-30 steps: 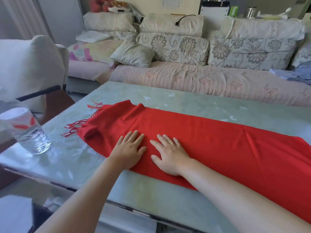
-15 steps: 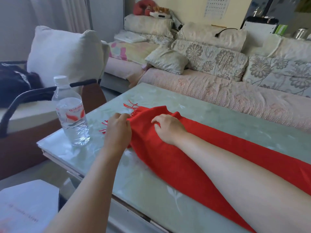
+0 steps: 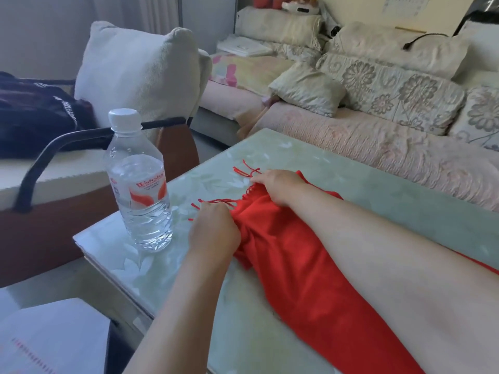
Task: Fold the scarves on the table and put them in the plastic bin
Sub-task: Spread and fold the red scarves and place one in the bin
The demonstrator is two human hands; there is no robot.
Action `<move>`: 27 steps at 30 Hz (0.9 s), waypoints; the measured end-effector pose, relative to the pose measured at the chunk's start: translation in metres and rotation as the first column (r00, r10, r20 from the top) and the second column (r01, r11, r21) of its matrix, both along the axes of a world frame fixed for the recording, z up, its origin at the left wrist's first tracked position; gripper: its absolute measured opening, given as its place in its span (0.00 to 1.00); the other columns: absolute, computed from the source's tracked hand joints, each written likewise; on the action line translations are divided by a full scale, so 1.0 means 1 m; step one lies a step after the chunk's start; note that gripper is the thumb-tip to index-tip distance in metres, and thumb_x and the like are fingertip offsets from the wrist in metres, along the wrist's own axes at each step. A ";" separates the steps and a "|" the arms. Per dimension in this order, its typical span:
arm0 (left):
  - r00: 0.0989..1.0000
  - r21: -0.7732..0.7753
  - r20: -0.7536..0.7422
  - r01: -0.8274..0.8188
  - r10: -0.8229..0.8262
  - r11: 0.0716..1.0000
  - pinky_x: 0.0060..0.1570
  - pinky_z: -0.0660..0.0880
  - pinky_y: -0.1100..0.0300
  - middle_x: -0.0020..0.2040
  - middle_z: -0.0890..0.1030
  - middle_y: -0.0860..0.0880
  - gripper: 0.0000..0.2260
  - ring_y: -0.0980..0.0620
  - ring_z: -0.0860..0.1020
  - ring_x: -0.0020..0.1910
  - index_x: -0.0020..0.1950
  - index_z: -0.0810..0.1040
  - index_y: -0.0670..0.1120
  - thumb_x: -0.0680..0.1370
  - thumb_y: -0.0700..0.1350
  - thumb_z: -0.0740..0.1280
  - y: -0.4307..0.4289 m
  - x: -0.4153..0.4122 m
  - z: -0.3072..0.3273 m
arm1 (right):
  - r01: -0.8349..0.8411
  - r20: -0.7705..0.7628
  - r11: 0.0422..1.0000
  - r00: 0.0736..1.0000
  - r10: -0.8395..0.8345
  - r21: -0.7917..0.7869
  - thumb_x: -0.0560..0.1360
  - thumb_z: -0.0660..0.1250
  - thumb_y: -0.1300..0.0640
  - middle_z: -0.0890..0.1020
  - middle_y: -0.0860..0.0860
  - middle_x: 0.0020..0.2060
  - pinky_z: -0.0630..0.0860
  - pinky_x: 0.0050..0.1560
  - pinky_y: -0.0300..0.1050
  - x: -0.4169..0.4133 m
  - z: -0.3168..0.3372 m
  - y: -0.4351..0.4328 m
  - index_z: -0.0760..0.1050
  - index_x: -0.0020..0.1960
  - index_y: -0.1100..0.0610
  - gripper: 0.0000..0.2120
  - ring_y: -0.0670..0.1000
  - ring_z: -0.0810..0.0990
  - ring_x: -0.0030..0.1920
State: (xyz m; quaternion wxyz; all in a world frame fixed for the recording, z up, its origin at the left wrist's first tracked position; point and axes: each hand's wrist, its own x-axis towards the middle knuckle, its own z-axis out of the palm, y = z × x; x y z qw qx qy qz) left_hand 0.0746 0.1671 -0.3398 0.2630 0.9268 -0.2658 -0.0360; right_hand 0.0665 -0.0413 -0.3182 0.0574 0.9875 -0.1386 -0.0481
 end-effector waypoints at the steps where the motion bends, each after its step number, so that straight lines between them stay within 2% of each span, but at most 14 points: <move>1: 1.000 0.072 0.000 -0.006 0.006 0.997 0.43 0.68 0.56 0.56 0.75 0.43 0.12 0.41 0.75 0.57 0.54 0.78 0.46 0.73 0.48 0.68 0.000 0.001 0.002 | -0.020 -0.017 0.999 1.000 0.020 -0.048 0.80 0.57 0.62 0.74 0.52 0.65 0.74 0.61 0.49 0.002 -0.001 -0.001 0.69 0.73 0.44 0.24 0.57 0.76 0.64; 3: 0.999 0.179 0.016 -0.030 0.027 0.983 0.46 0.66 0.57 0.58 0.74 0.44 0.17 0.42 0.72 0.60 0.56 0.78 0.47 0.72 0.54 0.71 -0.001 0.003 0.005 | -0.025 0.001 0.988 1.000 0.026 -0.151 0.82 0.55 0.60 0.74 0.52 0.62 0.76 0.58 0.51 0.006 -0.004 -0.002 0.70 0.72 0.44 0.22 0.58 0.78 0.61; 5: 0.997 0.214 0.064 -0.046 0.033 0.976 0.50 0.68 0.57 0.58 0.74 0.44 0.14 0.42 0.72 0.60 0.58 0.78 0.46 0.75 0.51 0.67 -0.003 0.004 0.006 | -0.001 0.072 0.977 0.997 0.016 -0.212 0.82 0.56 0.60 0.75 0.52 0.60 0.77 0.55 0.51 0.007 -0.005 -0.001 0.75 0.67 0.48 0.18 0.59 0.79 0.60; 7: 0.996 0.205 0.079 -0.046 0.030 0.978 0.53 0.70 0.56 0.57 0.74 0.44 0.13 0.42 0.71 0.60 0.58 0.79 0.46 0.75 0.47 0.64 -0.004 0.002 0.007 | 0.025 0.148 0.970 0.989 0.011 -0.241 0.81 0.59 0.60 0.76 0.53 0.59 0.77 0.52 0.51 0.004 -0.003 -0.001 0.78 0.63 0.51 0.14 0.59 0.80 0.58; 9: 0.997 0.112 0.070 -0.050 0.042 0.992 0.54 0.71 0.54 0.55 0.76 0.44 0.13 0.42 0.72 0.59 0.55 0.80 0.45 0.74 0.46 0.63 -0.007 0.000 0.012 | 0.052 0.213 0.975 0.977 -0.004 -0.218 0.81 0.60 0.59 0.77 0.53 0.59 0.76 0.51 0.49 -0.003 0.002 -0.001 0.79 0.60 0.51 0.13 0.59 0.80 0.57; 11: 0.998 -0.047 0.034 -0.045 0.046 0.998 0.51 0.73 0.52 0.51 0.78 0.44 0.10 0.41 0.74 0.54 0.51 0.78 0.45 0.74 0.46 0.61 -0.007 -0.004 0.024 | 0.120 0.335 0.991 0.937 -0.093 -0.059 0.80 0.61 0.56 0.80 0.53 0.58 0.74 0.52 0.47 -0.017 0.013 -0.005 0.80 0.59 0.50 0.12 0.58 0.80 0.57; 13: 1.000 -0.163 -0.005 -0.025 0.024 0.986 0.43 0.72 0.52 0.44 0.79 0.47 0.05 0.42 0.76 0.46 0.46 0.74 0.48 0.74 0.47 0.61 -0.009 -0.011 0.040 | 0.175 0.449 0.972 0.864 -0.228 0.157 0.78 0.64 0.53 0.83 0.52 0.54 0.73 0.51 0.46 -0.036 0.025 -0.013 0.81 0.56 0.50 0.10 0.57 0.80 0.56; 16: 0.997 -0.211 0.023 0.080 -0.076 0.974 0.37 0.69 0.55 0.40 0.75 0.52 0.03 0.47 0.75 0.42 0.48 0.71 0.51 0.76 0.47 0.60 -0.015 -0.031 0.065 | 0.192 0.515 0.875 0.744 -0.425 0.444 0.76 0.66 0.50 0.83 0.48 0.43 0.74 0.45 0.44 -0.078 0.037 -0.027 0.80 0.50 0.49 0.06 0.55 0.82 0.48; 18: 0.982 -0.226 0.028 0.190 -0.189 0.955 0.37 0.71 0.55 0.42 0.75 0.53 0.05 0.49 0.75 0.41 0.52 0.71 0.51 0.77 0.45 0.60 -0.024 -0.050 0.079 | 0.175 0.523 0.795 0.668 -0.530 0.581 0.76 0.65 0.48 0.85 0.48 0.39 0.79 0.44 0.47 -0.114 0.045 -0.033 0.77 0.48 0.49 0.06 0.53 0.83 0.41; 21: 0.919 -0.188 -0.014 0.384 -0.393 0.904 0.45 0.76 0.54 0.50 0.78 0.51 0.10 0.48 0.77 0.47 0.59 0.70 0.52 0.78 0.45 0.63 -0.041 -0.087 0.092 | 0.165 0.517 0.710 0.578 -0.632 0.684 0.76 0.64 0.53 0.86 0.46 0.35 0.78 0.35 0.44 -0.179 0.058 -0.040 0.76 0.48 0.50 0.03 0.53 0.83 0.29; 23: 0.854 -0.116 -0.030 0.513 -0.519 0.850 0.49 0.74 0.57 0.55 0.79 0.49 0.14 0.47 0.78 0.51 0.63 0.72 0.50 0.78 0.45 0.65 -0.053 -0.118 0.097 | 0.188 0.511 0.689 0.543 -0.667 0.700 0.77 0.64 0.56 0.86 0.45 0.34 0.75 0.32 0.41 -0.228 0.064 -0.043 0.76 0.48 0.52 0.02 0.52 0.83 0.27; 25: 0.790 -0.019 -0.001 0.613 -0.613 0.790 0.47 0.71 0.60 0.54 0.80 0.48 0.12 0.47 0.78 0.52 0.60 0.78 0.49 0.77 0.43 0.67 -0.065 -0.152 0.104 | 0.209 0.501 0.668 0.514 -0.696 0.714 0.76 0.64 0.58 0.86 0.45 0.35 0.77 0.34 0.43 -0.276 0.067 -0.046 0.76 0.48 0.54 0.02 0.52 0.83 0.27; 27: 0.727 0.049 0.005 0.686 -0.687 0.726 0.42 0.71 0.61 0.48 0.82 0.48 0.08 0.48 0.79 0.47 0.51 0.82 0.48 0.75 0.42 0.67 -0.077 -0.189 0.113 | 0.217 0.477 0.617 0.462 -0.747 0.757 0.75 0.64 0.59 0.86 0.47 0.36 0.80 0.34 0.47 -0.323 0.068 -0.051 0.75 0.49 0.54 0.04 0.53 0.84 0.29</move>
